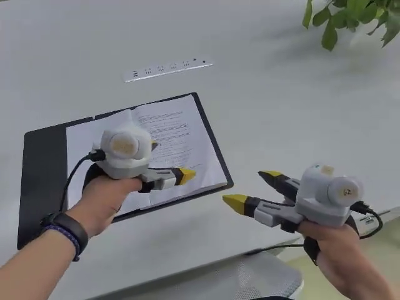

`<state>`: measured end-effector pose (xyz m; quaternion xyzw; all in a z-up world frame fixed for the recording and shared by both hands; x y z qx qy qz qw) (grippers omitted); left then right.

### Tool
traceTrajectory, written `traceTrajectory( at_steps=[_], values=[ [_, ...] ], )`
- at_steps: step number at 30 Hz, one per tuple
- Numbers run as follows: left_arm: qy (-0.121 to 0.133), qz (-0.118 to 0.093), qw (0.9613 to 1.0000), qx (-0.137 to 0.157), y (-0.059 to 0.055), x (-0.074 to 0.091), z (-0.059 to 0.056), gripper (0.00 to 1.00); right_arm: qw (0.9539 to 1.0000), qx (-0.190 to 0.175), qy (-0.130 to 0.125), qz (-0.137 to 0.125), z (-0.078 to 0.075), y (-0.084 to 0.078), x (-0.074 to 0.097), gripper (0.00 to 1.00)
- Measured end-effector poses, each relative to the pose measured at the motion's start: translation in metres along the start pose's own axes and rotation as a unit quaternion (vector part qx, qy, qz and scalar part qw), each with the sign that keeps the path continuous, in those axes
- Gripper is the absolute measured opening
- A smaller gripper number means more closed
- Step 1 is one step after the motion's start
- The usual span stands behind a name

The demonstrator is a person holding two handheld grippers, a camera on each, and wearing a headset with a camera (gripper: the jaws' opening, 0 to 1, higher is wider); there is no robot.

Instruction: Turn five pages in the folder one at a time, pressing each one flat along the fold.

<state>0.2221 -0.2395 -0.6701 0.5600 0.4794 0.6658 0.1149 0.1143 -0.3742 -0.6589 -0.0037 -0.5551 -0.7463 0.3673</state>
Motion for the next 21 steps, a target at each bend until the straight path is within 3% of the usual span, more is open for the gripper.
traceTrajectory(
  at_steps=[5, 11, 19, 21],
  values=[
    [-0.009, 0.013, 0.9997, -0.018, 0.002, -0.022, -0.006, 0.69, 0.9999, -0.012, 0.0, -0.008, 0.0, 0.0, 0.003, 0.7],
    [-0.003, 0.028, 0.9994, -0.022, -0.001, -0.046, -0.004, 0.68, 0.9999, -0.012, 0.002, -0.01, 0.001, 0.002, 0.004, 0.69],
    [0.009, 0.059, 0.9979, -0.024, -0.016, -0.071, -0.008, 0.68, 0.9998, -0.018, 0.001, -0.009, -0.003, 0.001, 0.006, 0.69],
    [0.011, 0.072, 0.9968, -0.033, -0.025, -0.079, -0.006, 0.68, 0.9998, -0.019, 0.001, -0.008, -0.004, 0.001, 0.006, 0.69]
  ],
)
Point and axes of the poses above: the centre of the closed fingertips' face, and the gripper's own axes: x roughly backward along the fingers, z roughly to its left, y roughly out of its top, the point moved 4 cm from there along x, roughly backward along the fingers, and after that the axes turned 1 degree about -x, right-handed, at the moved point
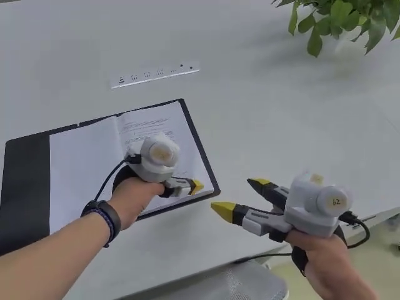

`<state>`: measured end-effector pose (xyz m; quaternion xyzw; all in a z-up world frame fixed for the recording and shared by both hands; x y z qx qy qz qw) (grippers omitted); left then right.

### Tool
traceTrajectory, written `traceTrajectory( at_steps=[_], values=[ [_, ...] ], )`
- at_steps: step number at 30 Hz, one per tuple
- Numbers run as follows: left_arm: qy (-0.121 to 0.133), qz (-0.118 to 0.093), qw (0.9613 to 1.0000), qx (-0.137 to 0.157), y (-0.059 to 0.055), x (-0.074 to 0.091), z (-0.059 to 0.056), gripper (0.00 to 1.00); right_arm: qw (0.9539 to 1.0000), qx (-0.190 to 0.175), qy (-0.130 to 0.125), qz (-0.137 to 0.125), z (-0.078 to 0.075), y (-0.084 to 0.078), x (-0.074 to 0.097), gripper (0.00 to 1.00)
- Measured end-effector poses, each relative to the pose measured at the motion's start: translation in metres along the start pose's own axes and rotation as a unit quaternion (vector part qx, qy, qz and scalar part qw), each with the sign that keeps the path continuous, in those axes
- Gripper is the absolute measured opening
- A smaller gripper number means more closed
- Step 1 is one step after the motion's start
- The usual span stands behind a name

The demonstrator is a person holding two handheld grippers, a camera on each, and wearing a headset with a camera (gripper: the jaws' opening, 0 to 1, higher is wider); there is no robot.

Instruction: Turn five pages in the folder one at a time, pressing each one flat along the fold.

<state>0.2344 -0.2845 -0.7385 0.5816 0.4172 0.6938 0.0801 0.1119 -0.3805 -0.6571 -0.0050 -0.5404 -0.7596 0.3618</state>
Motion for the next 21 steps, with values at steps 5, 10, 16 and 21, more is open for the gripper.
traceTrajectory(
  at_steps=[5, 10, 16, 21],
  values=[
    [0.002, 0.017, 0.9998, -0.008, -0.005, -0.008, -0.001, 0.68, 1.0, -0.002, 0.001, 0.002, 0.0, 0.001, 0.0, 0.69],
    [0.009, 0.022, 0.9995, -0.019, -0.008, -0.011, 0.0, 0.67, 0.9999, -0.009, 0.006, -0.002, 0.0, 0.004, -0.002, 0.68],
    [0.006, 0.014, 0.9997, -0.017, -0.009, -0.011, 0.001, 0.67, 1.0, -0.008, 0.005, -0.003, -0.005, 0.008, -0.005, 0.67],
    [-0.001, 0.014, 0.9998, -0.011, -0.01, -0.009, 0.003, 0.65, 0.9999, -0.002, 0.012, 0.003, -0.005, 0.008, -0.008, 0.67]
  ],
)
Point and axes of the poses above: the centre of the closed fingertips' face, and the gripper's own axes: x roughly backward along the fingers, z roughly to its left, y roughly out of its top, the point moved 4 cm from there along x, roughly backward along the fingers, and after that the axes turned 1 degree about -x, right-handed, at the moved point
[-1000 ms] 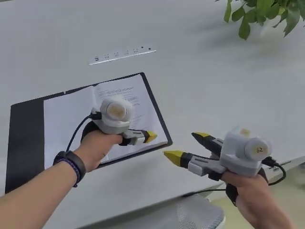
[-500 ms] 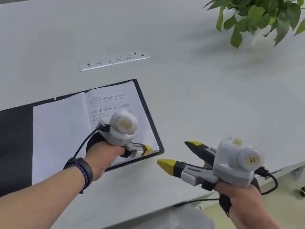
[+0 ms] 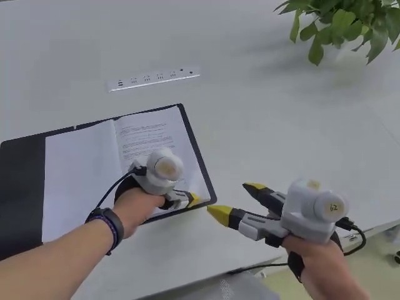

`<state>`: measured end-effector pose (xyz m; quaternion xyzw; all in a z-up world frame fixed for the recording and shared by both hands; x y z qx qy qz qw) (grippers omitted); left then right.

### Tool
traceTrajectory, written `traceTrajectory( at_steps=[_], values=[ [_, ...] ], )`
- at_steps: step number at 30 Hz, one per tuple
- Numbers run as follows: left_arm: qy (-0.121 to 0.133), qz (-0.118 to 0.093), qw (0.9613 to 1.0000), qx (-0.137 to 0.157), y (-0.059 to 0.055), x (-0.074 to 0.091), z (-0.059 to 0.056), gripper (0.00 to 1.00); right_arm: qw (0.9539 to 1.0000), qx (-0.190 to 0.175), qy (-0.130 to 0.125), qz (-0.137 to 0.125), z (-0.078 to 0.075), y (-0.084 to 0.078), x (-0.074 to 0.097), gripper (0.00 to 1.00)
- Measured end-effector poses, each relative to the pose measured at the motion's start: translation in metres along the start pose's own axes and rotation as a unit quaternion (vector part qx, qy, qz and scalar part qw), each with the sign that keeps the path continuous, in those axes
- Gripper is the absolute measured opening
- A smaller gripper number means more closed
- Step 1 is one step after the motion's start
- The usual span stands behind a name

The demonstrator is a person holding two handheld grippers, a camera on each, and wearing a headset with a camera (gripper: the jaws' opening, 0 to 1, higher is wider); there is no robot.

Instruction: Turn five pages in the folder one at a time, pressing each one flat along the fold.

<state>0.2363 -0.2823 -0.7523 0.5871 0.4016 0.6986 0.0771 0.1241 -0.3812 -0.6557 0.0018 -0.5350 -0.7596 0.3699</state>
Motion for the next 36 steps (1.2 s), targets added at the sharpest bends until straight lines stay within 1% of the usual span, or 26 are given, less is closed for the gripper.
traceTrajectory(
  at_steps=[2, 9, 14, 20, 24, 28, 32, 36],
  values=[
    [0.0, -0.001, 1.0, 0.001, 0.0, 0.0, 0.002, 0.64, 1.0, 0.005, 0.003, -0.003, 0.0, 0.001, -0.001, 0.66],
    [-0.002, -0.007, 0.9999, 0.009, -0.001, 0.001, 0.003, 0.61, 1.0, 0.0, 0.002, 0.002, -0.006, -0.002, -0.004, 0.64],
    [-0.002, -0.013, 0.9998, 0.017, 0.0, 0.001, 0.006, 0.59, 1.0, -0.005, 0.003, -0.001, -0.011, 0.002, -0.011, 0.62],
    [-0.003, -0.016, 0.9996, 0.021, 0.0, 0.001, 0.006, 0.58, 0.9998, -0.014, 0.012, -0.007, -0.019, 0.012, -0.028, 0.57],
    [-0.001, -0.016, 0.9997, 0.021, 0.0, 0.001, 0.006, 0.58, 0.9996, -0.012, 0.025, -0.005, -0.021, 0.019, -0.041, 0.55],
    [-0.001, -0.018, 0.9996, 0.021, 0.001, 0.001, 0.006, 0.58, 0.9994, -0.01, 0.034, -0.001, -0.023, 0.022, -0.053, 0.53],
    [-0.002, -0.02, 0.9995, 0.023, 0.0, 0.001, 0.007, 0.58, 0.9987, -0.024, 0.044, 0.001, -0.028, 0.023, -0.067, 0.51],
    [-0.003, -0.021, 0.9995, 0.023, 0.001, 0.001, 0.007, 0.58, 0.9982, -0.028, 0.052, 0.006, -0.031, 0.024, -0.079, 0.49]
  ],
)
Point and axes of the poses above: the centre of the closed fingertips' face, and the gripper's own axes: x roughly backward along the fingers, z roughly to its left, y roughly out of its top, the point moved 4 cm from there along x, roughly backward along the fingers, and after that the axes turned 1 degree about -x, right-handed, at the moved point
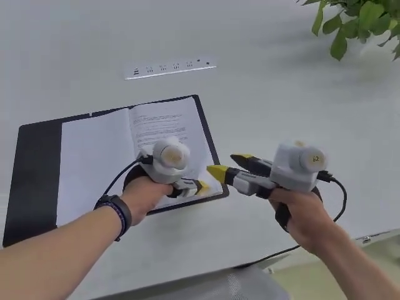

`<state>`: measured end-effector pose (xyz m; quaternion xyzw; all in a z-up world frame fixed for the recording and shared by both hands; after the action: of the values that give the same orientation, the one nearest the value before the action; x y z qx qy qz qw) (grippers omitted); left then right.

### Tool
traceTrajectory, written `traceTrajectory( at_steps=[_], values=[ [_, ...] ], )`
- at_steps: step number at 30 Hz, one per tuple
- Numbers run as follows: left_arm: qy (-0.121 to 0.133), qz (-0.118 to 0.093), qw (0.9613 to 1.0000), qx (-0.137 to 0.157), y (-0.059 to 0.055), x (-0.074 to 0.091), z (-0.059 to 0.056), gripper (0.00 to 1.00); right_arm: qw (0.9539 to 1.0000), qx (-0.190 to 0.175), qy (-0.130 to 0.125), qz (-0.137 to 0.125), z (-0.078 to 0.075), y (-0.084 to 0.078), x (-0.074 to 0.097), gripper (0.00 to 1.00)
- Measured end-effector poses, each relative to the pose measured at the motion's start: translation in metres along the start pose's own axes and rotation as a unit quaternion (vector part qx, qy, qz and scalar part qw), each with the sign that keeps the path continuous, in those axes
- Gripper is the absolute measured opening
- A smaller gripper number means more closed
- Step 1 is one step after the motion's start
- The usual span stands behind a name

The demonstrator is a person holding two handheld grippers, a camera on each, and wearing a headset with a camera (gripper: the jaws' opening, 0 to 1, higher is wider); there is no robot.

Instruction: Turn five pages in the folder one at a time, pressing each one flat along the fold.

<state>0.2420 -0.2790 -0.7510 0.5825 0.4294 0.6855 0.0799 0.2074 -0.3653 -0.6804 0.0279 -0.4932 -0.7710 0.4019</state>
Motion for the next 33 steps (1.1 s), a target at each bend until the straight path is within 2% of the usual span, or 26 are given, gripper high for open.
traceTrajectory(
  at_steps=[6, 8, 9, 12, 14, 18, 20, 24, 29, 33],
  values=[
    [0.001, -0.001, 1.0, 0.0, 0.0, 0.0, 0.0, 0.58, 0.9997, -0.016, 0.009, 0.016, -0.008, -0.001, -0.02, 0.47],
    [0.002, -0.002, 1.0, 0.002, 0.0, 0.0, 0.0, 0.58, 0.9991, -0.039, 0.018, -0.005, -0.009, 0.007, -0.027, 0.45],
    [0.003, -0.003, 1.0, 0.002, 0.0, 0.0, 0.0, 0.58, 0.9988, -0.046, 0.019, -0.003, -0.013, 0.007, -0.031, 0.45],
    [0.003, -0.005, 1.0, 0.003, 0.0, -0.001, 0.0, 0.58, 0.9981, -0.057, 0.024, 0.007, -0.018, 0.004, -0.042, 0.46],
    [0.002, -0.005, 1.0, 0.006, 0.0, -0.001, 0.0, 0.58, 0.9948, -0.097, 0.031, 0.006, -0.022, 0.001, -0.048, 0.48],
    [0.002, -0.007, 0.9999, 0.011, 0.001, 0.0, 0.0, 0.58, 0.9937, -0.108, 0.027, 0.016, -0.031, -0.008, -0.055, 0.45],
    [0.002, -0.01, 0.9998, 0.017, 0.001, 0.0, 0.0, 0.58, 0.9909, -0.128, 0.037, 0.02, -0.029, -0.012, -0.058, 0.44],
    [0.0, -0.013, 0.9997, 0.019, 0.001, 0.0, 0.0, 0.58, 0.9882, -0.144, 0.048, 0.021, -0.027, -0.018, -0.061, 0.39],
    [-0.008, -0.01, 0.9997, 0.023, 0.001, 0.001, -0.001, 0.6, 0.9871, -0.152, 0.048, 0.015, -0.022, -0.024, -0.06, 0.36],
    [-0.019, -0.014, 0.9981, 0.057, 0.003, 0.009, -0.001, 0.6, 0.9866, -0.157, 0.043, 0.007, -0.022, -0.025, -0.056, 0.27]
  ],
)
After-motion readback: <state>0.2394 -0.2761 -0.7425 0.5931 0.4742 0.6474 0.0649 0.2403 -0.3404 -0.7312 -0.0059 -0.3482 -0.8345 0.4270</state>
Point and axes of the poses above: the centre of the closed fingertips' face, and the gripper's own axes: x roughly backward along the fingers, z roughly to its left, y roughly out of its top, the point moved 4 cm from there along x, roughly backward along the fingers, and after that the axes turned 1 degree about -x, right-handed, at the moved point
